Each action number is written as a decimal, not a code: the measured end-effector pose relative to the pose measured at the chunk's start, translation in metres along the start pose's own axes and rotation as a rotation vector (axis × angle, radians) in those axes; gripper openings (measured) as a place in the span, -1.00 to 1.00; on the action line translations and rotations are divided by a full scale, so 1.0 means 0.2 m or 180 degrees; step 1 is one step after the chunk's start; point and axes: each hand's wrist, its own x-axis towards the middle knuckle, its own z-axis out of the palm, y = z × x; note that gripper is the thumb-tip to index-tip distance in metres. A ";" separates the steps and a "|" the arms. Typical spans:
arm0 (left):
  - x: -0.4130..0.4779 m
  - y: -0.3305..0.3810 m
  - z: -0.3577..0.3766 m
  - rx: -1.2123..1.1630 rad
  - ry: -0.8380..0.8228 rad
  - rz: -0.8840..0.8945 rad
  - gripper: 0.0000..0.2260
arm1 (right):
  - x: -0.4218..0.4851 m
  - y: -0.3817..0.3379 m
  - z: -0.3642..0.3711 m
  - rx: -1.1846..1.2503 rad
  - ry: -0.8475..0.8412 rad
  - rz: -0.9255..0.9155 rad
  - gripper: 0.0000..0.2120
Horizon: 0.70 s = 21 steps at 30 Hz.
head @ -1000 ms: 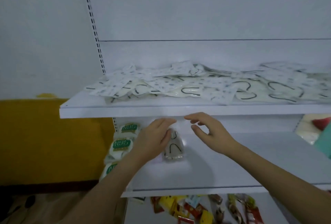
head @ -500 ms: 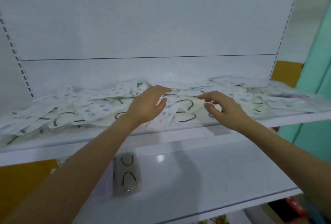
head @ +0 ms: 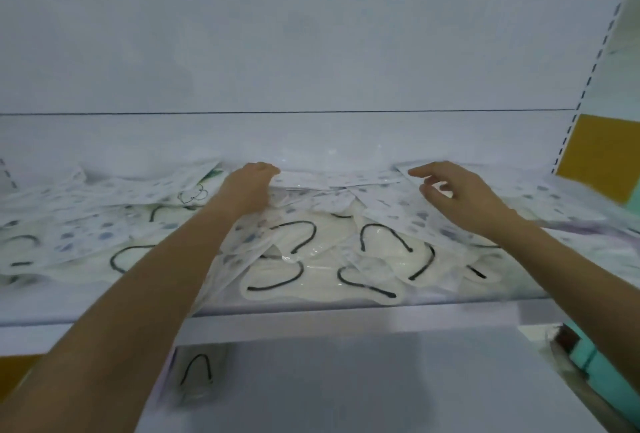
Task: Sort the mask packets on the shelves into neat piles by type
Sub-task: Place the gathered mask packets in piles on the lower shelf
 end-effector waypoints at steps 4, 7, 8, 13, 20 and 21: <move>0.09 0.01 0.01 0.0402 -0.0312 -0.0050 -0.57 | 0.19 -0.04 0.08 0.0052 -0.0184 -0.0103 -0.75; 0.12 0.01 0.02 0.0650 -0.0308 -0.0009 -0.65 | 0.34 -0.10 0.15 0.0040 -0.0334 0.0032 -0.74; 0.12 0.01 0.03 0.0696 -0.0245 0.0009 -0.68 | 0.39 -0.12 0.17 0.0020 -0.0405 0.0086 -0.74; 0.11 0.04 0.01 0.0563 0.0556 0.0055 -0.77 | 0.55 -0.26 0.31 0.0335 -0.0581 0.0763 -0.71; 0.06 0.09 -0.07 -0.2109 -0.0709 0.0133 -0.65 | 0.58 -0.28 0.49 0.1339 -0.0636 0.1796 -0.52; 0.06 0.08 -0.07 -0.2660 -0.0536 0.0056 -0.69 | 0.58 -0.26 0.51 0.1632 -0.0544 0.1931 -0.63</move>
